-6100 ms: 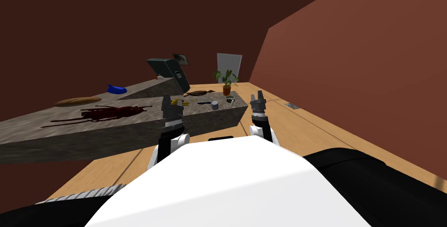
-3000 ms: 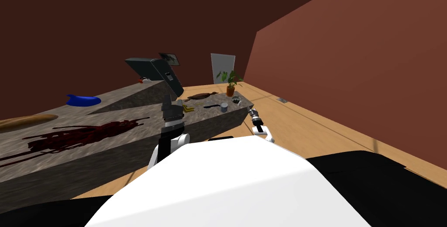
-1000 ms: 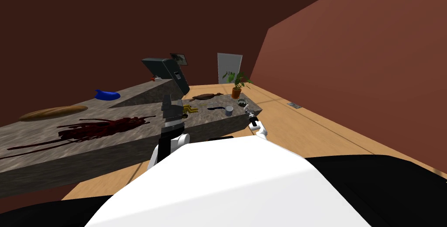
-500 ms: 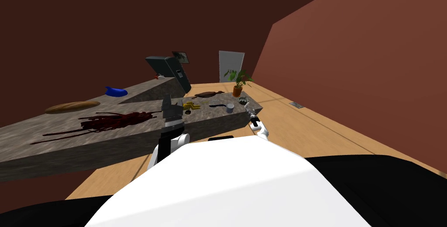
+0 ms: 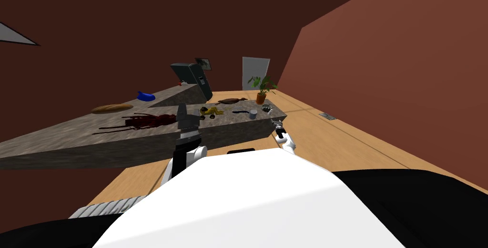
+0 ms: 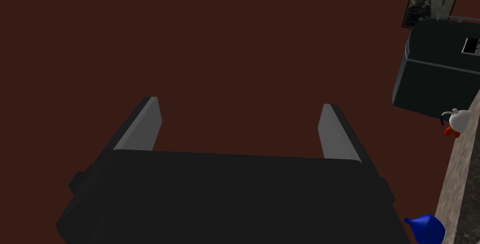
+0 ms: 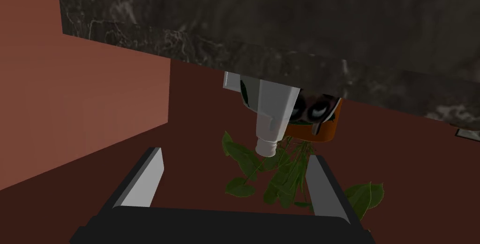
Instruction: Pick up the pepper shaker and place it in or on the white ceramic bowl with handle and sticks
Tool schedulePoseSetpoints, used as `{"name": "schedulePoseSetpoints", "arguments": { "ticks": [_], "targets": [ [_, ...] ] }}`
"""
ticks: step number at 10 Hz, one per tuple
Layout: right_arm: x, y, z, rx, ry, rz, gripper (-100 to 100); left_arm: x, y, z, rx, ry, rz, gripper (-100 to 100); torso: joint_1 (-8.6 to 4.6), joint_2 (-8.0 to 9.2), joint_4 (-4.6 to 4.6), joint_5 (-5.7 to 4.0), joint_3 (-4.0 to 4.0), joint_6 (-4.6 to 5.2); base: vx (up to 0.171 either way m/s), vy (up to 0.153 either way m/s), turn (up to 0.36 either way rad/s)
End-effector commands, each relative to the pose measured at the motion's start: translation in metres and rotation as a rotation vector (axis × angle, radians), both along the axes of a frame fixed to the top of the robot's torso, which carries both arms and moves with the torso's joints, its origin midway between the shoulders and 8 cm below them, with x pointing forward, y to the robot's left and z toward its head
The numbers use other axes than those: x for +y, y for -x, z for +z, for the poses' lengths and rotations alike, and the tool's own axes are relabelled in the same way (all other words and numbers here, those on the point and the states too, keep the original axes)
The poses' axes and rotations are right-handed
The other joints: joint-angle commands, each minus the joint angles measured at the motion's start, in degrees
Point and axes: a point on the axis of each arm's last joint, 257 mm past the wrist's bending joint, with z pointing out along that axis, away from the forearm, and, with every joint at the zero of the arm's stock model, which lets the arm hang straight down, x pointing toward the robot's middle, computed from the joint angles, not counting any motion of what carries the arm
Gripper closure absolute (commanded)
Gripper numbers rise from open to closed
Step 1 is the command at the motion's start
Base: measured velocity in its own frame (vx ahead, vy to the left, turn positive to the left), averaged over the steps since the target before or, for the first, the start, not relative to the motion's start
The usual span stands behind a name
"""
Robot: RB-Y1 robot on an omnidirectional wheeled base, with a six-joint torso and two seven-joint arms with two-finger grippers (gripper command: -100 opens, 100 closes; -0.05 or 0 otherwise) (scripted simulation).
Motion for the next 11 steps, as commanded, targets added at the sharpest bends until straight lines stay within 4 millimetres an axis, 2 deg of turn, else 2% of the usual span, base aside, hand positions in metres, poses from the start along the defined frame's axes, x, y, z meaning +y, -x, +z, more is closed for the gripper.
{"name": "schedulePoseSetpoints", "arguments": {
  "ticks": [1, 4, 8, 9, 10, 11],
  "targets": [
    [-0.009, 0.000, 0.007, -0.016, 0.003, -0.015, -100, 0.000, 0.000, 0.000, 0.000, 0.000, 0.000, 0, 0.00, 0.00, 0.00, 0.00, 0.00, 0.00, -0.009, 0.038, 0.084],
    [0.018, -0.003, 0.003, -0.027, 0.005, 0.010, -100, 0.000, 0.000, 0.000, 0.000, 0.000, 0.000, 0, -0.43, -1.05, -0.23, -0.09, -0.60, 0.01, 0.166, -0.079, -0.018],
    [0.050, -0.009, 0.000, -0.040, -0.007, 0.043, -100, 0.000, 0.000, 0.000, 0.000, 0.000, 0.000, 0, -0.44, -1.06, -0.24, -0.10, -0.62, 0.00, 0.153, -0.077, -0.014],
    [0.055, -0.013, 0.002, -0.047, -0.007, 0.050, -100, 0.000, 0.000, 0.000, 0.000, 0.000, 0.000, 0, -0.42, -1.13, -0.25, -0.10, -0.66, 0.00, 0.171, -0.050, 0.037],
    [0.051, -0.011, 0.002, -0.042, -0.007, 0.045, -100, 0.000, 0.000, 0.000, 0.000, 0.000, 0.000, 0, -0.37, -1.13, -0.25, -0.09, -0.66, -0.01, 0.073, -0.020, 0.015],
    [0.052, -0.012, 0.002, -0.044, -0.006, 0.046, 0, 0.000, 0.000, 0.000, 0.000, 0.000, 0.000, 0, -0.27, -0.84, -0.21, -0.07, -0.51, 0.01, 0.014, -0.004, -0.001]
  ]
}}
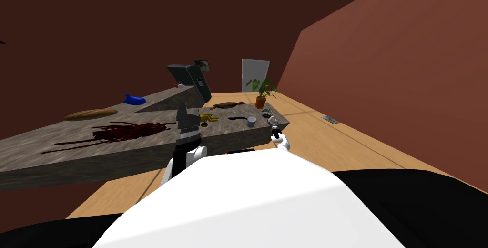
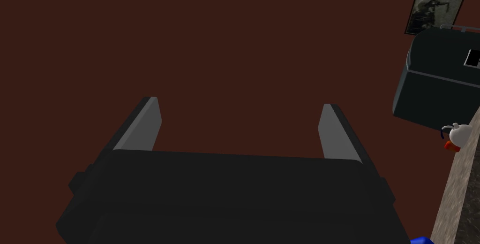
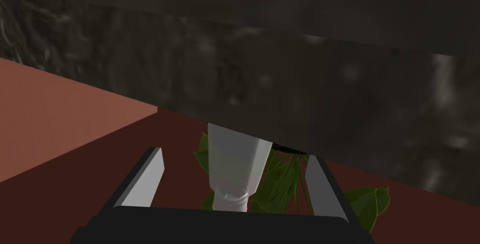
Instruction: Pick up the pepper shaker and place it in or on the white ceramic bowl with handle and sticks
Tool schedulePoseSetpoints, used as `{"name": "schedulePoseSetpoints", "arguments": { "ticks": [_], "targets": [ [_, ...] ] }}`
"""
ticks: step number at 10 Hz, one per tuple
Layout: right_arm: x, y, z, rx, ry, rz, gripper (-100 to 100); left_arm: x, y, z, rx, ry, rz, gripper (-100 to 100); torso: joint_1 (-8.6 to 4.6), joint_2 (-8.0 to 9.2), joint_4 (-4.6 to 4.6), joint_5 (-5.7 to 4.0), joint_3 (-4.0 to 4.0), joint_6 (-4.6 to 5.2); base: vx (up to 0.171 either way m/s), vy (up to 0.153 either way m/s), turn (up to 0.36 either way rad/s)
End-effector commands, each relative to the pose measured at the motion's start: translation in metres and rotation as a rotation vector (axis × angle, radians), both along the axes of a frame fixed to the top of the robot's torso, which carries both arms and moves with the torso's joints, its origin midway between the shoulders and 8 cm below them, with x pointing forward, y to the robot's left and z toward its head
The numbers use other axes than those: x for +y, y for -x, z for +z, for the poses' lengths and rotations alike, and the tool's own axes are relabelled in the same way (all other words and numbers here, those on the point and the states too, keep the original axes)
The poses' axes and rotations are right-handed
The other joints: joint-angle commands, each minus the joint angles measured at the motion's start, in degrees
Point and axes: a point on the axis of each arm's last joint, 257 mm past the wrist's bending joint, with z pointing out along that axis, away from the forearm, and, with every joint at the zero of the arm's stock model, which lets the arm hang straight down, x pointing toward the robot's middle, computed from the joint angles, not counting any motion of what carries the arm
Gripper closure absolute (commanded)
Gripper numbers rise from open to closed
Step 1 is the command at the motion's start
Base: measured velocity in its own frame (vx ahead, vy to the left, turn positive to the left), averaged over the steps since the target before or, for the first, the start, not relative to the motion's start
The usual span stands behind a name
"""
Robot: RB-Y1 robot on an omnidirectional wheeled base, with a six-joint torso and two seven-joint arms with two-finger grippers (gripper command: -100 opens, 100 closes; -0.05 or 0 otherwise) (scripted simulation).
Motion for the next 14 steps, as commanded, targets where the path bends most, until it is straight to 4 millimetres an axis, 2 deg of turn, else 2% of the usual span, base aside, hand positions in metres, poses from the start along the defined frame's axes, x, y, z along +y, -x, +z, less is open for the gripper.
{"name": "schedulePoseSetpoints", "arguments": {
  "ticks": [1, 2, 6, 7, 8, 9, 10, 14],
  "targets": [
    [0.000, 0.000, 0.000, 0.000, 0.000, 0.000, -100, 0.000, 0.000, 0.000, 0.000, 0.000, 0.000, 0, 0.00, 0.00, 0.00, 0.00, 0.00, 0.00, 0.007, -0.002, 0.001],
    [0.000, 0.000, 0.000, 0.000, 0.000, 0.000, 100, 0.000, 0.000, 0.000, 0.000, 0.000, 0.000, 0, 0.02, 0.10, 0.02, 0.01, 0.06, 0.00, 0.000, 0.000, 0.000],
    [0.000, 0.000, 0.000, -0.002, -0.002, 0.000, 100, 0.000, 0.000, 0.000, 0.000, 0.000, 0.000, 0, 0.02, 0.14, 0.02, 0.02, 0.08, 0.01, 0.000, 0.000, 0.000],
    [0.000, 0.000, 0.000, -0.001, -0.001, 0.001, 0, 0.000, 0.000, 0.000, 0.000, 0.000, 0.000, 0, 0.01, 0.15, 0.02, 0.01, 0.08, 0.01, 0.000, 0.000, 0.000],
    [0.000, 0.000, 0.000, -0.001, -0.001, 0.001, 100, 0.000, 0.000, 0.000, 0.000, 0.000, 0.000, 0, 0.01, 0.15, 0.02, 0.01, 0.08, 0.01, 0.000, 0.000, 0.000],
    [0.000, 0.000, 0.000, -0.001, -0.001, 0.001, 0, 0.000, 0.000, 0.000, 0.000, 0.000, 0.000, 0, 0.01, 0.15, 0.02, 0.01, 0.08, 0.01, 0.000, 0.000, 0.000],
    [-0.003, -0.002, 0.004, -0.002, 0.002, 0.000, 100, 0.000, 0.000, 0.000, 0.000, 0.000, 0.000, 0, 0.01, 0.15, 0.02, 0.01, 0.08, 0.01, -0.087, 0.009, -0.029],
    [-0.007, -0.014, 0.021, -0.019, 0.004, 0.009, 100, 0.000, 0.000, 0.000, 0.000, 0.000, 0.000, 0, -0.12, 0.99, 0.09, -0.05, 0.52, 0.20, -0.180, -0.008, -0.028]
  ]
}}
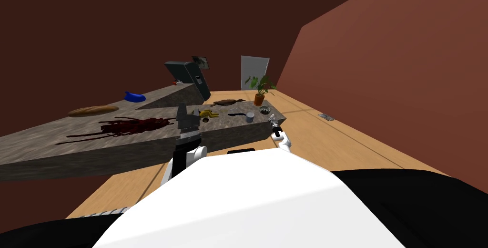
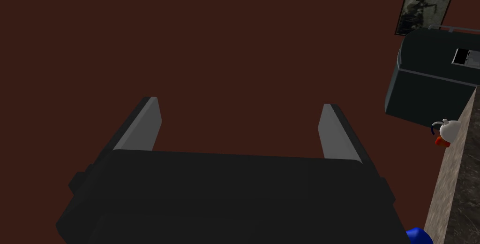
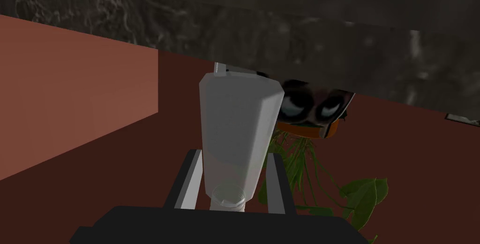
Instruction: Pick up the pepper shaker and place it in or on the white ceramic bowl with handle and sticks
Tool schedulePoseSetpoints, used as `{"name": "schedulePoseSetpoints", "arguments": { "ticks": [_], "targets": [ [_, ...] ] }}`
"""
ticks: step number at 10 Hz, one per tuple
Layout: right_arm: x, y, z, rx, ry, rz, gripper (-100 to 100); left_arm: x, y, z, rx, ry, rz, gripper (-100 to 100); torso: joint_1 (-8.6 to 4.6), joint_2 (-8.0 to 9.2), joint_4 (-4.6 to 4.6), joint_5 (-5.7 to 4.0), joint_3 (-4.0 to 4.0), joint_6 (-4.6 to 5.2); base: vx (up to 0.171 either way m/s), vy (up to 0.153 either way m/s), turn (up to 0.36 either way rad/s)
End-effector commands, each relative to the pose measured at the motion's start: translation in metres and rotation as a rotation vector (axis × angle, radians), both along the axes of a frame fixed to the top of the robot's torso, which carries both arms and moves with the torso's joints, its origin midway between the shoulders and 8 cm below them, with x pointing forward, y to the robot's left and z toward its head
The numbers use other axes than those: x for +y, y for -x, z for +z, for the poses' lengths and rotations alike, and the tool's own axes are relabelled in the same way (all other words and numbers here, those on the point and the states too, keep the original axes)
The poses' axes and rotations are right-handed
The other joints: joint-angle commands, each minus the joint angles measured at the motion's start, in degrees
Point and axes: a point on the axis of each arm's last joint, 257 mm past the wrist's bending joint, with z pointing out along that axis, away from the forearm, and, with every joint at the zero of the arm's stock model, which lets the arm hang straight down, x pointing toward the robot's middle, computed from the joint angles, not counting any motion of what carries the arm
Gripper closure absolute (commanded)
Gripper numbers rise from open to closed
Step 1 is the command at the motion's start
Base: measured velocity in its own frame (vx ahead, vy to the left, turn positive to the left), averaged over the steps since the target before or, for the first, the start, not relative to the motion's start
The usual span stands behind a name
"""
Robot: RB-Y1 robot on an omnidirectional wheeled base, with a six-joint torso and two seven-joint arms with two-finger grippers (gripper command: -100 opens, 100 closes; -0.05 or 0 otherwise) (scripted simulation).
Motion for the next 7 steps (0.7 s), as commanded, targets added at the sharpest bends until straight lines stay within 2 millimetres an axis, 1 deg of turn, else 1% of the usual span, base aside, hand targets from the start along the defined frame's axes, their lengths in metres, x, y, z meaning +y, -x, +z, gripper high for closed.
{"name": "schedulePoseSetpoints", "arguments": {
  "ticks": [1, 2, 3, 4, 5, 6, 7],
  "targets": [
    [-0.001, -0.006, 0.008, -0.009, -0.002, 0.003, 100, 0.000, 0.000, 0.000, 0.000, 0.000, 0.000, 0, 0.00, 0.00, 0.00, 0.00, 0.00, 0.00, -0.181, 0.021, -0.016],
    [-0.002, -0.015, 0.018, -0.018, -0.002, 0.008, 100, 0.000, 0.000, 0.000, 0.000, 0.000, 0.000, 0, 0.11, 0.02, 0.00, 0.00, 0.01, -0.02, -0.229, 0.030, -0.020],
    [-0.003, -0.019, 0.024, -0.022, -0.002, 0.010, 100, 0.000, 0.000, 0.000, 0.000, 0.000, 0.000, 0, 0.15, 0.15, 0.03, 0.02, 0.08, -0.03, -0.226, 0.029, -0.003],
    [-0.004, -0.027, 0.033, -0.028, -0.003, 0.011, 100, 0.000, 0.000, 0.000, 0.000, 0.000, 0.000, 0, 0.17, 0.20, 0.04, 0.01, 0.12, -0.03, -0.192, 0.024, 0.002],
    [-0.005, -0.030, 0.038, -0.030, -0.004, 0.010, 100, 0.000, 0.000, 0.000, 0.000, 0.000, 0.000, 0, 0.18, 0.09, 0.06, 0.03, 0.08, -0.09, -0.147, -0.009, 0.027],
    [-0.008, -0.037, 0.045, -0.031, -0.007, 0.003, 100, 0.000, 0.000, 0.000, 0.000, 0.000, 0.000, 0, 0.07, -0.06, 0.03, 0.02, -0.01, -0.06, -0.121, -0.040, 0.038],
    [-0.009, -0.040, 0.047, -0.031, -0.009, -0.001, 100, 0.000, 0.000, 0.000, 0.000, 0.000, 0.000, 0, -0.06, -0.18, 0.00, -0.01, -0.08, -0.05, -0.098, -0.047, 0.040]
  ]
}}
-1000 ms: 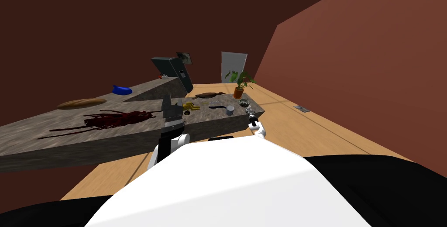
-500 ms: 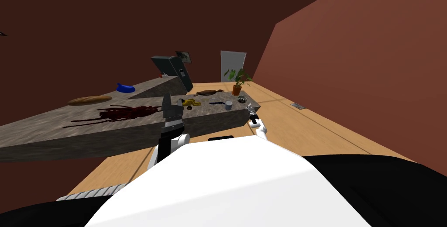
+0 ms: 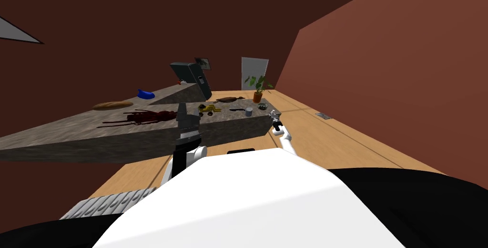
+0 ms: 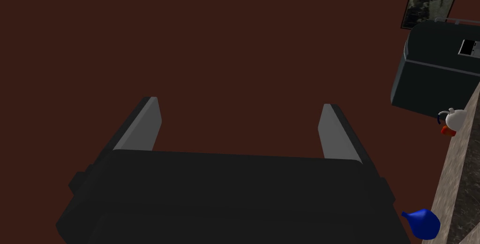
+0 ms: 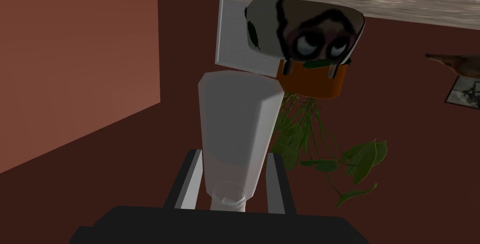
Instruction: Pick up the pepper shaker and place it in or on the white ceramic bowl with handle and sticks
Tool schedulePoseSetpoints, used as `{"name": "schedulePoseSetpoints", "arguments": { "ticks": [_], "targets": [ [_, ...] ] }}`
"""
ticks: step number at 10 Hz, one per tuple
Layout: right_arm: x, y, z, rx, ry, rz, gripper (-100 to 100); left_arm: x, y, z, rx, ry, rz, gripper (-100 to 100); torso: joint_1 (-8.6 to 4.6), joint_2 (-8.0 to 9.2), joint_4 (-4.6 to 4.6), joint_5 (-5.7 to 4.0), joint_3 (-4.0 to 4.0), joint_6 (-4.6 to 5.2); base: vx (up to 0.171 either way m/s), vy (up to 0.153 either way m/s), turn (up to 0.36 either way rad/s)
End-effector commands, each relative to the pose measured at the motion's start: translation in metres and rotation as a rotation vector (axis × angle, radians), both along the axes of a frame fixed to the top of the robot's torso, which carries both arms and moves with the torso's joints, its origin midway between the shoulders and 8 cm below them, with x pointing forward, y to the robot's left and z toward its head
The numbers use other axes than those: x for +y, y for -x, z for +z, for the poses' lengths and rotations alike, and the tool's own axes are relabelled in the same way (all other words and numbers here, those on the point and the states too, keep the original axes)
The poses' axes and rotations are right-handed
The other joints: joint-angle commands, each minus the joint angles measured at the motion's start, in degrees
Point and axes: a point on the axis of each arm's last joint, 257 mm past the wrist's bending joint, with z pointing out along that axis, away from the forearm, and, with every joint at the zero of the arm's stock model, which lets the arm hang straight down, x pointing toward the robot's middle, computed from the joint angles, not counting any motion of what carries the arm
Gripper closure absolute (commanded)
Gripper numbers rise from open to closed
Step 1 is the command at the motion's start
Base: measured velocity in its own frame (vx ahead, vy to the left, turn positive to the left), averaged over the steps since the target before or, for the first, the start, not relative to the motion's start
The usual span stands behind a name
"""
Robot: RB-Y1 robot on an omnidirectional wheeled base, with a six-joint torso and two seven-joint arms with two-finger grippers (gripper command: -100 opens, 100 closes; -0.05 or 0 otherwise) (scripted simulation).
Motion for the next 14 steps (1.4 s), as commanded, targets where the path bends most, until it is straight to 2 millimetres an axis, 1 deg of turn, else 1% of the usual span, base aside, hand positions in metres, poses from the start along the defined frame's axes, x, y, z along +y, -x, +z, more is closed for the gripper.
{"name": "schedulePoseSetpoints", "arguments": {
  "ticks": [1, 5, 6, 11, 14],
  "targets": [
    [-0.003, -0.008, 0.006, 0.004, -0.006, -0.015, 100, 0.000, 0.000, 0.000, 0.000, 0.000, 0.000, 0, 0.00, 0.00, 0.00, 0.00, 0.00, 0.00, -0.069, -0.047, 0.066],
    [-0.006, -0.018, 0.016, 0.007, -0.009, -0.038, 100, 0.000, 0.000, 0.000, 0.000, 0.000, 0.000, 0, 0.12, -0.46, -0.10, 0.01, -0.27, -0.03, -0.011, -0.015, 0.047],
    [-0.008, -0.023, 0.022, 0.007, -0.007, -0.051, 100, 0.000, 0.000, 0.000, 0.000, 0.000, 0.000, 0, 0.13, -0.53, -0.11, 0.02, -0.30, -0.05, 0.027, -0.026, 0.078],
    [-0.012, -0.036, 0.041, 0.008, 0.000, -0.094, 100, 0.000, 0.000, 0.000, 0.000, 0.000, 0.000, 0, 0.08, -0.71, -0.15, 0.03, -0.41, -0.07, 0.042, -0.035, 0.082],
    [-0.016, -0.043, 0.053, 0.012, 0.003, -0.130, 100, 0.000, 0.000, 0.000, 0.000, 0.000, 0.000, 0, -0.02, -0.82, -0.16, 0.03, -0.47, -0.08, 0.074, -0.073, 0.113]
  ]
}}
